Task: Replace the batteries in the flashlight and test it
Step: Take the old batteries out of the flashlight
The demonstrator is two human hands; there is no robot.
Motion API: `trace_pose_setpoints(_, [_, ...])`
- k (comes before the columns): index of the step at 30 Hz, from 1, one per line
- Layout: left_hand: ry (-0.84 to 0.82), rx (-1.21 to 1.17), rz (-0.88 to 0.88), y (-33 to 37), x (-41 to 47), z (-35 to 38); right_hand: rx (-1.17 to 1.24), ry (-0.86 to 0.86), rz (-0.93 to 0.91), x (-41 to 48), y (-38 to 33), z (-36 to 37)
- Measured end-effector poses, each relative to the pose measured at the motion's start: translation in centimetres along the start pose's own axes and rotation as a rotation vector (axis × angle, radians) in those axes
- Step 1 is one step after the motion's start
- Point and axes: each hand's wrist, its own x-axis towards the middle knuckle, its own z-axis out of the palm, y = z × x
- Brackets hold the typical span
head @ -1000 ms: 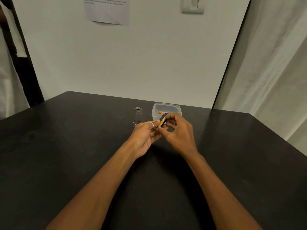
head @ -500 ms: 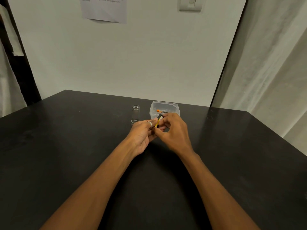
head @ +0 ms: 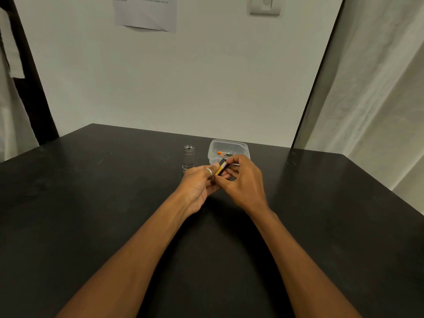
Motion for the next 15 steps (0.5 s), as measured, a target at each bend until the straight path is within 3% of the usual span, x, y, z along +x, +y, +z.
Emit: trace_pose_setpoints(15, [0.028,-0.011,0.000,-0.09,0.32,-0.33,-0.011,-0.035,-0.029,0.14,-0.07,-0.43])
